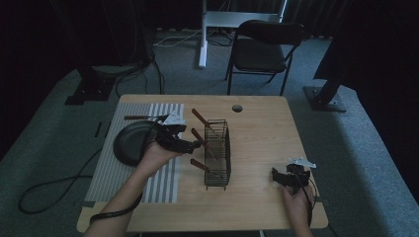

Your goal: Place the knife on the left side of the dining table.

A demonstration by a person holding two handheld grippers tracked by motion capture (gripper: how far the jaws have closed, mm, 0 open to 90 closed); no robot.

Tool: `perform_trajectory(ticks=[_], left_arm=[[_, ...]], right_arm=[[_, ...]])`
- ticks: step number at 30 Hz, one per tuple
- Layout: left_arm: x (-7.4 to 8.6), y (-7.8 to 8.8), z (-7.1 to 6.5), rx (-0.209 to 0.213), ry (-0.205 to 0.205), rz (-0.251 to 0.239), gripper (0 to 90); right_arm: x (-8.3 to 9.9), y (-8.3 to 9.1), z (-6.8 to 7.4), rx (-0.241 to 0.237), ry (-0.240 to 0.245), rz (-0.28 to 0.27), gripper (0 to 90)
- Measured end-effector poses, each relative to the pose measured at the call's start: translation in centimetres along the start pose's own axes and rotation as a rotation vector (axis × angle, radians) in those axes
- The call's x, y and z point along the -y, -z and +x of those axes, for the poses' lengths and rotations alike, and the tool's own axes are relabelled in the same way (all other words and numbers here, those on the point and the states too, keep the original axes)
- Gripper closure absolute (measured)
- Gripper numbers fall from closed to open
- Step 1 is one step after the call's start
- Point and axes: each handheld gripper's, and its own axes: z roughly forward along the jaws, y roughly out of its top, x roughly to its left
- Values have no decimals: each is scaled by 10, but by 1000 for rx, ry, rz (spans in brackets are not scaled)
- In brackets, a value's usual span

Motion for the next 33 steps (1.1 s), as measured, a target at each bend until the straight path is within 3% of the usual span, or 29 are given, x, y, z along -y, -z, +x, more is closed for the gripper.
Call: perform_trajectory(ticks=[3,8,9,10,14,15,17,19,21,22,23,33], left_arm=[[-1,-1,-1,12,-11,-1,197],[0,-1,0,40,-12,-23,373],[1,-2,-1,58,-18,-34,373],[2,-2,-1,58,-22,-34,454],[3,-3,0,62,-14,-48,608],[5,-2,2,89,4,-67,608],[7,-2,3,116,20,-83,703],[8,-2,3,142,32,-98,723],[8,-2,3,142,32,-98,730],[9,-2,2,185,52,-117,752],[9,-2,-1,194,45,-123,754],[5,-1,-10,179,20,-133,760]], right_arm=[[0,0,0,0,0,0,112],[0,0,0,0,0,0,112],[0,0,0,0,0,0,112],[0,0,0,0,0,0,112],[0,0,0,0,0,0,112],[0,0,0,0,0,0,112],[0,0,0,0,0,0,112],[0,0,0,0,0,0,112],[0,0,0,0,0,0,112],[0,0,0,0,0,0,112],[0,0,0,0,0,0,112],[0,0,0,0,-1,1,112]])
